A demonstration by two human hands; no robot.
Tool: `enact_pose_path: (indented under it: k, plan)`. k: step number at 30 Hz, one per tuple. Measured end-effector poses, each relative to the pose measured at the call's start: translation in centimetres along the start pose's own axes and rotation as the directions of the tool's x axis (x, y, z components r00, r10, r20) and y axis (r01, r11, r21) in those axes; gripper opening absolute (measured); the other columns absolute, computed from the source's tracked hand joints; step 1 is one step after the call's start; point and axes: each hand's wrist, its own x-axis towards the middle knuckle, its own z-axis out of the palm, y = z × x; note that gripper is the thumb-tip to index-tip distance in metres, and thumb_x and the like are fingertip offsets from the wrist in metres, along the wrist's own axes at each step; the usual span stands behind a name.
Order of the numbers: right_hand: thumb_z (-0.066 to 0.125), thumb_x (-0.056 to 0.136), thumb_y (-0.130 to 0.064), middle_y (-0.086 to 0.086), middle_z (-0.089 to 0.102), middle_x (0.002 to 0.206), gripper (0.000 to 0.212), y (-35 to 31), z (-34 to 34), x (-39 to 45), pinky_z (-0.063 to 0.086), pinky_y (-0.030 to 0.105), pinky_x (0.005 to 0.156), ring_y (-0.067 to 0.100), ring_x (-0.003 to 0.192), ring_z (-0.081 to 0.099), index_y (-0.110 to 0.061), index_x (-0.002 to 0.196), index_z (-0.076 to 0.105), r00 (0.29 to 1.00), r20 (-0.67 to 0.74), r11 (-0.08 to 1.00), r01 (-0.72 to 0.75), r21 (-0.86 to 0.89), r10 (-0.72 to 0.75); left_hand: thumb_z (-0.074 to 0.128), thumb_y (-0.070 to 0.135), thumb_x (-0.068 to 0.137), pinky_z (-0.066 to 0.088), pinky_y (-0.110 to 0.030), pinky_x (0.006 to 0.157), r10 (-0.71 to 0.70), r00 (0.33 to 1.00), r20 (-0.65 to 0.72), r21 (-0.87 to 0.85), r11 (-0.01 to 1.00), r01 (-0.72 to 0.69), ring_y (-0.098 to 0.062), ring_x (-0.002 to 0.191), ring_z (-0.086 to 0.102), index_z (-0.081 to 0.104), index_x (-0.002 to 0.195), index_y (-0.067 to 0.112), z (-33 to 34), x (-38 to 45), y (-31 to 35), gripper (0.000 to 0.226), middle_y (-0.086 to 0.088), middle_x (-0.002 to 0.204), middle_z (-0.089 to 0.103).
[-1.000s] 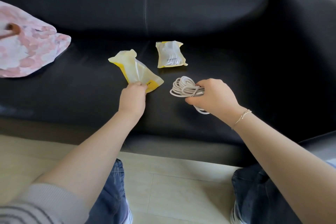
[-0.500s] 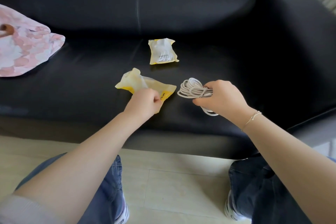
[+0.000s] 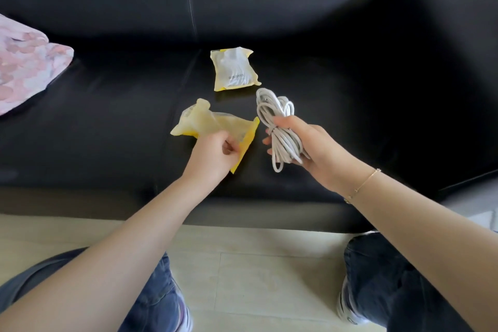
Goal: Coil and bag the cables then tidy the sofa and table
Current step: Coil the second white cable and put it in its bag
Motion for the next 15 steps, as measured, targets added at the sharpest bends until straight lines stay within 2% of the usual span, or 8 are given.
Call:
enact_pose_path:
  k: [1, 5, 7, 9, 12, 15]
  plan:
    - [0.063, 0.089, -0.036, 0.013, 0.073, 0.105, 0.033, 0.1, 0.3, 0.1, 0.055, 0.038, 0.094, 0.022, 0.095, 0.070, -0.011, 0.110, 0.069, 1.000, 0.014, 1.000, 0.006, 0.020, -0.006, 0.062, 0.008, 0.090, 0.050, -0.022, 0.071, 0.022, 1.000, 0.000, 0.024, 0.999, -0.022, -0.015, 0.085, 0.064, 0.068, 0.092, 0.017, 0.3, -0.3, 0.1, 0.011, 0.006, 0.085, 0.066]
    - [0.063, 0.088, -0.038, 0.016, 0.071, 0.108, 0.038, 0.5, 1.0, 0.5, 0.052, 0.041, 0.095, 0.020, 0.090, 0.066, -0.007, 0.110, 0.070, 1.000, 0.003, 1.000, 0.027, -0.014, -0.027, 0.067, 0.016, 0.090, 0.053, -0.033, 0.083, 0.130, 0.991, -0.023, 0.095, 0.987, -0.128, -0.016, 0.087, 0.064, 0.075, 0.100, 0.015, 1.4, -1.1, 0.3, 0.012, 0.003, 0.092, 0.070]
    - [0.063, 0.087, -0.040, 0.020, 0.069, 0.107, 0.045, 0.7, 1.0, 0.6, 0.051, 0.043, 0.095, 0.020, 0.085, 0.063, -0.001, 0.109, 0.068, 0.999, -0.019, 0.996, 0.040, -0.078, -0.041, 0.072, 0.019, 0.087, 0.051, -0.031, 0.080, 0.159, 0.986, -0.042, 0.153, 0.977, -0.151, -0.016, 0.084, 0.060, 0.074, 0.098, 0.014, 1.8, -1.4, 0.5, 0.012, 0.005, 0.090, 0.062]
    - [0.063, 0.088, -0.039, 0.018, 0.069, 0.097, 0.045, 0.8, 0.9, 0.7, 0.053, 0.038, 0.087, 0.019, 0.081, 0.061, 0.001, 0.109, 0.068, 1.000, -0.009, 0.996, 0.026, -0.087, -0.027, 0.075, 0.020, 0.084, 0.049, -0.031, 0.077, 0.176, 0.981, -0.077, 0.184, 0.970, -0.159, -0.017, 0.081, 0.058, 0.072, 0.095, 0.013, 2.0, -1.5, 0.6, 0.014, 0.005, 0.091, 0.058]
    - [0.065, 0.086, -0.038, 0.008, 0.069, 0.087, 0.037, 1.3, 0.7, 0.8, 0.055, 0.031, 0.081, 0.018, 0.079, 0.064, -0.005, 0.104, 0.071, 0.998, 0.021, 0.996, -0.051, -0.069, 0.052, 0.079, 0.022, 0.080, 0.050, -0.030, 0.072, 0.152, 0.981, -0.124, 0.137, 0.981, -0.135, -0.017, 0.077, 0.060, 0.070, 0.091, 0.013, 2.0, -1.4, 0.6, 0.016, 0.005, 0.088, 0.062]
    - [0.068, 0.082, -0.040, 0.008, 0.066, 0.083, 0.042, 1.9, 0.6, 0.8, 0.049, 0.031, 0.073, 0.018, 0.077, 0.060, -0.002, 0.100, 0.071, 0.999, -0.028, 0.979, -0.047, -0.196, 0.042, 0.078, 0.019, 0.080, 0.046, -0.017, 0.064, 0.090, 0.986, -0.138, 0.002, 0.996, -0.091, -0.007, 0.068, 0.060, 0.071, 0.085, 0.016, 1.6, -1.3, 1.0, 0.009, 0.014, 0.071, 0.059]
